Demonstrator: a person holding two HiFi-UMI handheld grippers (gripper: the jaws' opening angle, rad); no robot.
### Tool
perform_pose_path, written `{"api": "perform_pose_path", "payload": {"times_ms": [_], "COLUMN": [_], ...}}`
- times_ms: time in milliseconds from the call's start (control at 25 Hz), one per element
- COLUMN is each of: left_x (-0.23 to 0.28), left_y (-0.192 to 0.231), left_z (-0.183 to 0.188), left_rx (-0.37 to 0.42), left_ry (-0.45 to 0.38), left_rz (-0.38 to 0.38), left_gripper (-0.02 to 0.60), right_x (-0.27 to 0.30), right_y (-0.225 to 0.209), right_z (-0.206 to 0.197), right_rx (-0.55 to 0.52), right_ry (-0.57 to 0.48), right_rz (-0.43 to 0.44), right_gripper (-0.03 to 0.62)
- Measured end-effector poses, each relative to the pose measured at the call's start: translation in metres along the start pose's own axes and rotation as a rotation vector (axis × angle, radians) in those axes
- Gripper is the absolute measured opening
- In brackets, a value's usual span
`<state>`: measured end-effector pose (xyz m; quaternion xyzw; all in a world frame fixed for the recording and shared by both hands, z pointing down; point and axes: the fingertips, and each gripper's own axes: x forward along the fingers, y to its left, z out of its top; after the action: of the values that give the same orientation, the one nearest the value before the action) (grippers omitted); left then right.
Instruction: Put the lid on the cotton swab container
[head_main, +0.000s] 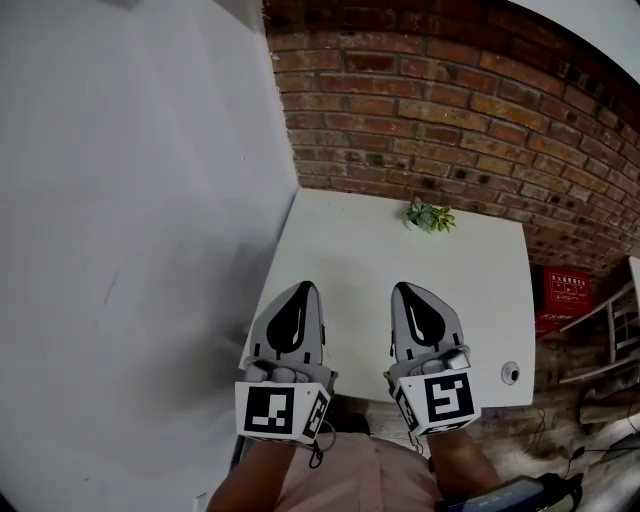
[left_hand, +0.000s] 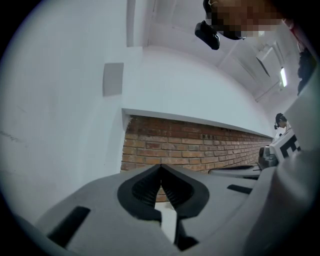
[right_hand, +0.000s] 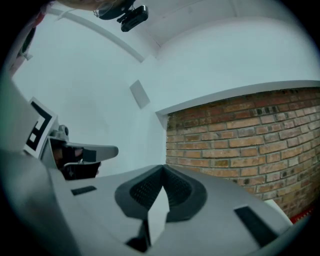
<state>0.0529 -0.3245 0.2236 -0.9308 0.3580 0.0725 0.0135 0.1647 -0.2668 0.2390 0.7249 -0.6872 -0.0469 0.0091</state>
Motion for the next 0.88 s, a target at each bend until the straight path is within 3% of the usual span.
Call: {"api": "perform_pose_path", "payload": {"times_ms": [880], "left_x": [-0.018], "left_y": [-0.009], "left_z": [-0.006], "left_rx": [0.0], "left_ry": [0.021], "left_rz": [-0.015], "left_gripper": [0.005], "right_x": [-0.019], "right_y": [0.016], "right_z": [-0.001], "right_rx": [0.012], "right_ry": [-0.015], "right_rz": [0.008], "right_gripper": [0.005]}}
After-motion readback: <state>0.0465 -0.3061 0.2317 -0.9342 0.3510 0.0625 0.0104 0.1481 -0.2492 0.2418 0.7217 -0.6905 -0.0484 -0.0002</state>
